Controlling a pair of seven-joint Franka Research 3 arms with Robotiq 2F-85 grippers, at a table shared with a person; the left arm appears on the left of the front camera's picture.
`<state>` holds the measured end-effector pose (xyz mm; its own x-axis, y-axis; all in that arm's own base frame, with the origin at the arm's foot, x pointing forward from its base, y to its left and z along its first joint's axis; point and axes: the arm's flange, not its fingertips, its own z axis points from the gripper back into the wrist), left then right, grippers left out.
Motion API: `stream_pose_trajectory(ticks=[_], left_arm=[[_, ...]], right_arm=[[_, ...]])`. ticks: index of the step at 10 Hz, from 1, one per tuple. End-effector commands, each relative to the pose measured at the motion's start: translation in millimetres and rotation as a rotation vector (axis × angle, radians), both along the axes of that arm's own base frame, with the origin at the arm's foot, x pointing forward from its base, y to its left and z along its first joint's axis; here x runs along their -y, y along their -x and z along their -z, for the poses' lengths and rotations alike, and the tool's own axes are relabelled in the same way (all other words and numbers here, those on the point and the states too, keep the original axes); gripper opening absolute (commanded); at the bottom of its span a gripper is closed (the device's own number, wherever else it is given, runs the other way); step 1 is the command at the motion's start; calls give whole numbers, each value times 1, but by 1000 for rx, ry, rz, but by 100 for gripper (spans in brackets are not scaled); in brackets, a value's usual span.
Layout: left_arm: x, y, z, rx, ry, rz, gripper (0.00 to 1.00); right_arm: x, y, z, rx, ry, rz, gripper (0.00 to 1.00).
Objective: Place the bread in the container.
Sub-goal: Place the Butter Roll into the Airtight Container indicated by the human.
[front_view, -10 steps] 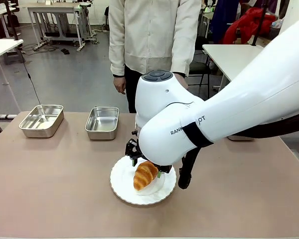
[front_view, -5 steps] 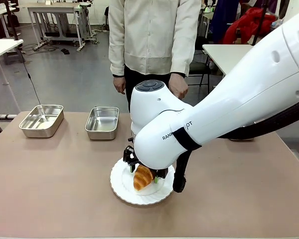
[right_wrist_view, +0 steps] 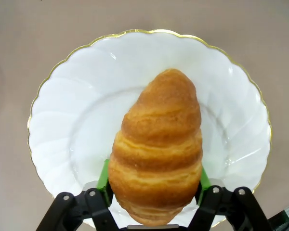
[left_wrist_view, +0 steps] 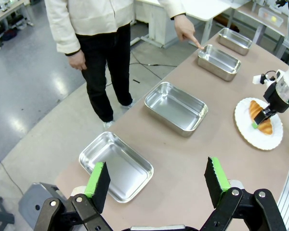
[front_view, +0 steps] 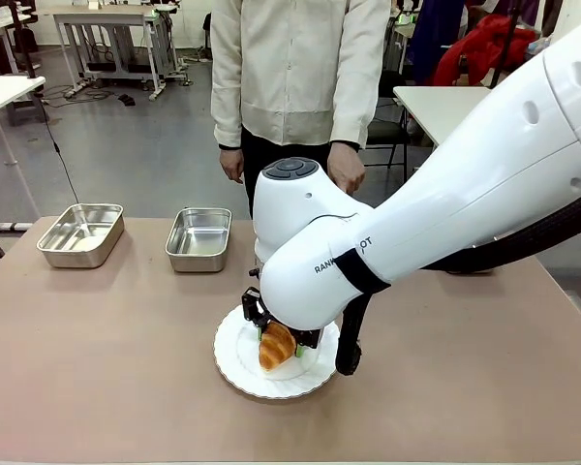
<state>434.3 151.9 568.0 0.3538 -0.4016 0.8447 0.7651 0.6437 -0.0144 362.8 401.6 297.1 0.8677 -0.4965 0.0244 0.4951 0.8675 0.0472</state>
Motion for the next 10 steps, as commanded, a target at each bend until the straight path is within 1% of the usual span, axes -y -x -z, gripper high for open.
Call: stream_pose_trajectory(ticks=[1, 2, 3, 4, 8, 9, 10], left_arm=[[0, 1, -2, 9, 9, -3, 100], [0, 1, -2, 9, 9, -3, 100], [0, 1, -2, 9, 9, -3, 100], [0, 1, -2, 9, 9, -3, 100], [0, 1, -2, 9, 9, -3, 100], [0, 1, -2, 9, 9, -3, 100], [0, 1, -2, 9, 9, -3, 100]], right_arm=[[-1, 1, 1, 13, -5, 37, 40], [2, 1, -1, 28, 3, 46, 55], [3, 3, -3, -7, 11, -9, 55], [1, -1, -2, 3, -1, 4, 55], [2, 0, -3, 2, 4, 2, 55], [2, 4, -11, 57, 51, -76, 55], [13, -2, -34, 140, 97, -140, 55]])
